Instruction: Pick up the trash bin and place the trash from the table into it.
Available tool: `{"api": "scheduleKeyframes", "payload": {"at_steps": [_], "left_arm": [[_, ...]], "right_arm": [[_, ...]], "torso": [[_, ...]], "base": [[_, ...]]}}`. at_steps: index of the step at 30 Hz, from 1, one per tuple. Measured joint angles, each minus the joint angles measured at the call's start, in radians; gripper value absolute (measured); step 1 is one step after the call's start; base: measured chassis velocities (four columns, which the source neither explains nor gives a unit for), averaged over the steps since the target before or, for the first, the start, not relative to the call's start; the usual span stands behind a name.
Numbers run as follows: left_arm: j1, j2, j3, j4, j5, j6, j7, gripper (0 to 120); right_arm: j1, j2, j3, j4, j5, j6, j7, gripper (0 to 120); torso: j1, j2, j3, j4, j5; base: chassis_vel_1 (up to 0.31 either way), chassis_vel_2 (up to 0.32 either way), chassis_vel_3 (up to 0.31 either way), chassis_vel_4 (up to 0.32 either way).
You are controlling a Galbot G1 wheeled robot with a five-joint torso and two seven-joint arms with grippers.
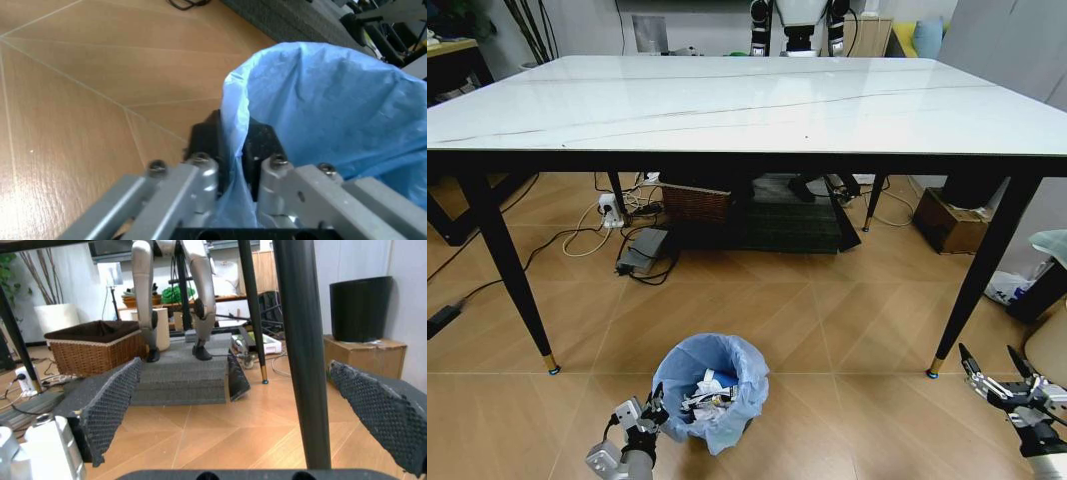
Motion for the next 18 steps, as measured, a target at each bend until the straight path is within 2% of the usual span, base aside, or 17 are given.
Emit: {"api": "scheduleKeyframes", "payload": {"at_steps": [2, 6, 9, 11, 13, 16, 18], "left_arm": [[0.001, 0.001, 0.0, -0.003, 0.001, 0.0, 0.0, 16], [0.007, 0.004, -0.002, -0.015, 0.007, -0.002, 0.002, 34], [0.007, 0.004, -0.002, -0.015, 0.007, -0.002, 0.002, 34], [0.008, 0.004, -0.003, -0.018, 0.017, -0.006, 0.003, 51], [0.007, 0.004, -0.003, -0.022, 0.024, -0.009, 0.003, 59], [0.007, 0.004, -0.003, -0.024, 0.025, -0.01, 0.003, 63], [0.006, 0.005, -0.003, -0.031, 0.031, -0.011, 0.003, 74]], "right_arm": [[0.0, 0.0, 0.0, 0.0, 0.0, 0.0, 0.0, 100], [0.0, 0.0, 0.0, 0.0, 0.0, 0.0, 0.0, 100], [0.0, 0.0, 0.0, 0.0, 0.0, 0.0, 0.0, 100], [0.0, 0.0, 0.0, 0.0, 0.0, 0.0, 0.0, 100], [0.0, 0.0, 0.0, 0.0, 0.0, 0.0, 0.0, 100], [0.0, 0.0, 0.0, 0.0, 0.0, 0.0, 0.0, 100], [0.0, 0.0, 0.0, 0.0, 0.0, 0.0, 0.0, 100]], "torso": [[0.0, 0.0, 0.0, 0.0, 0.0], [0.0, 0.0, 0.0, 0.0, 0.0002], [0.0, 0.0, 0.0, 0.0, 0.0002], [0.0, 0.0, 0.0, 0.0, 0.0003], [0.0, 0.0, 0.0, 0.0, 0.0003], [0.0, 0.0, 0.0, 0.0, 0.0003], [0.0, 0.0, 0.0, 0.0, 0.0003]], "base": [[0.0, 0.0, 0.0, 0.0], [0.0, 0.0, 0.0, 0.0], [0.0, 0.0, 0.0, 0.0], [0.0, 0.0, 0.0, 0.0], [0.0, 0.0, 0.0, 0.0], [0.0, 0.0, 0.0, 0.0], [0.0, 0.0, 0.0, 0.0]]}}
